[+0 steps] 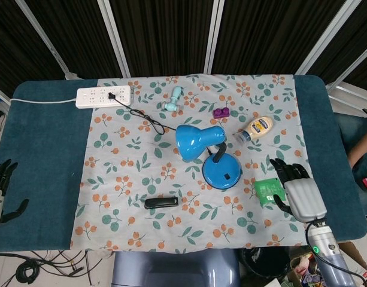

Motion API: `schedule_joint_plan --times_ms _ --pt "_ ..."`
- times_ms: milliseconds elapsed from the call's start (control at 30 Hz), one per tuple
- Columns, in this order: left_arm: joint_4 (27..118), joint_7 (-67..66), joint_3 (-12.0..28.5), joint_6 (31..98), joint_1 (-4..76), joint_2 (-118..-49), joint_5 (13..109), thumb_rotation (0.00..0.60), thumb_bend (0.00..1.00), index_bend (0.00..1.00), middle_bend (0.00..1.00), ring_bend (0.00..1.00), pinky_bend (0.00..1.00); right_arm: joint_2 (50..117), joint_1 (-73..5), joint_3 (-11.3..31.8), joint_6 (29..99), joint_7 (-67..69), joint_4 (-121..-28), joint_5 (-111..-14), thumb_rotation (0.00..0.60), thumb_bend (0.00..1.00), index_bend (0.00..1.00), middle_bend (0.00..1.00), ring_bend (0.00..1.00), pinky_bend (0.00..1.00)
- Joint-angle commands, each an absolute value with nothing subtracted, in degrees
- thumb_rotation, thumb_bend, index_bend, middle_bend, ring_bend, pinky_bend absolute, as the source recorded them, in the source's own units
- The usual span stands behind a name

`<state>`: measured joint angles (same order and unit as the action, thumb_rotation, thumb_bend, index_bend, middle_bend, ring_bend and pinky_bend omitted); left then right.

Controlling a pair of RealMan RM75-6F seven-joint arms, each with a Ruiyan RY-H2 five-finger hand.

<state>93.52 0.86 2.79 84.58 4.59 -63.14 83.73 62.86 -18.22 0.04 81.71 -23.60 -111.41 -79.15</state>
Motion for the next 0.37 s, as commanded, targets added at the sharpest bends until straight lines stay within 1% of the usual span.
schedule_joint_plan --times_ms 33,167,367 --pt "93.54 0.78 2.84 84.69 4.56 -63.18 83.73 0.600 0.30 0.00 0.00 0.00 0.08 63.19 -13.76 -2.57 86.92 -23.40 -109.22 -82.99 0.600 0.23 0.00 0.06 0.16 0.14" --pt "93.57 0.71 2.95 84.83 4.52 -63.22 83.64 0.600 0.30 0.00 0.00 0.00 0.08 65.73 -10.60 -3.48 90.90 -22.65 -104.06 -85.64 0.600 0.21 0.00 0.05 0.15 0.14" --pt "93.50 0.42 2.96 85.02 4.45 -63.31 83.71 0.600 0.30 0.00 0.00 0.00 0.08 68.43 -8.31 -3.30 91.79 -18.42 -97.57 -85.64 0.600 0.21 0.00 0.05 0.15 0.14"
